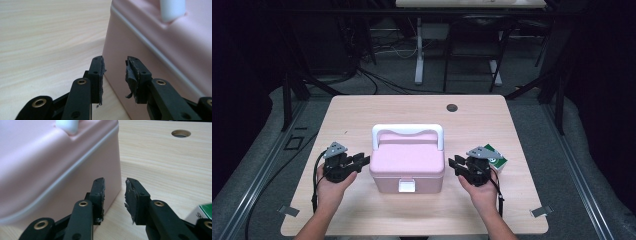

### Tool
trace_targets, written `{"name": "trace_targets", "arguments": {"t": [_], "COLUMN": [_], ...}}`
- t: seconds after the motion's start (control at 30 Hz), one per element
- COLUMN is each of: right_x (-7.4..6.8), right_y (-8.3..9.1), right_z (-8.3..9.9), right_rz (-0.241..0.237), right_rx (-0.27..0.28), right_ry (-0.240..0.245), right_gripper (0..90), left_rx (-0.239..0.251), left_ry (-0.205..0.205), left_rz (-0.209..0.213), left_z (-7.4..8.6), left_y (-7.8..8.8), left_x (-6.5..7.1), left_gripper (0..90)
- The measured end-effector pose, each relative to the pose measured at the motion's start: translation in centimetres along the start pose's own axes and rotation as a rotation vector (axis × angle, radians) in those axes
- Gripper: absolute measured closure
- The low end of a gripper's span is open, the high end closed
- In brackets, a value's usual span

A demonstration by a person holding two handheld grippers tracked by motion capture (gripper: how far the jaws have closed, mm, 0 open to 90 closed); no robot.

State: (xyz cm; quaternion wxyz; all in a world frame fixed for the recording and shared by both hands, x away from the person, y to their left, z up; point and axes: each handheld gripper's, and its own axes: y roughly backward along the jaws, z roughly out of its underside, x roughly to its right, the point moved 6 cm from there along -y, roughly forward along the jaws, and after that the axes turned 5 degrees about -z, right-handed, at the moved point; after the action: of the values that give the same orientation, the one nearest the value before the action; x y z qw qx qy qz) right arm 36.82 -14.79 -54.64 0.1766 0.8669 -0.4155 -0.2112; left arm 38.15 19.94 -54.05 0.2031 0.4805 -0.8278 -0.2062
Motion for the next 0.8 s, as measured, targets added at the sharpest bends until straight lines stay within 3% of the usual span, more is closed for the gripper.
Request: {"name": "trace_targets", "arguments": {"t": [0.07, 0.33, 0.4, 0.53, 0.57, 0.8], "right_x": [0.0, -0.2, -0.4, -0.4, -0.4, -0.6], "right_y": [-0.3, -1.2, -1.5, -1.4, -1.5, -1.4], "right_z": [-0.4, -0.8, -0.7, -0.7, -0.6, -0.3], "right_rz": [0.021, 0.013, 0.0, 0.008, -0.012, -0.038], "right_rx": [-0.004, -0.006, -0.004, 0.013, 0.025, 0.031], "right_ry": [-0.006, -0.019, -0.026, -0.023, -0.028, -0.033], "right_gripper": [67.9, 63.3, 68.7, 68.4, 69.2, 76.0], "left_rx": [0.011, 0.008, 0.005, -0.001, -0.005, -0.001], "left_ry": [0.013, 0.026, 0.026, 0.021, 0.029, 0.052], "left_rz": [0.014, 0.02, 0.017, 0.011, 0.012, 0.046], "left_z": [-0.3, -0.3, -0.2, 0.0, 0.1, 0.5], "left_y": [-0.3, -0.7, -0.7, -0.8, -0.9, -0.8], "left_x": [0.2, 0.4, 0.4, 0.5, 0.5, 0.9], "left_gripper": [66.5, 66.0, 65.9, 64.9, 65.0, 73.9]}}
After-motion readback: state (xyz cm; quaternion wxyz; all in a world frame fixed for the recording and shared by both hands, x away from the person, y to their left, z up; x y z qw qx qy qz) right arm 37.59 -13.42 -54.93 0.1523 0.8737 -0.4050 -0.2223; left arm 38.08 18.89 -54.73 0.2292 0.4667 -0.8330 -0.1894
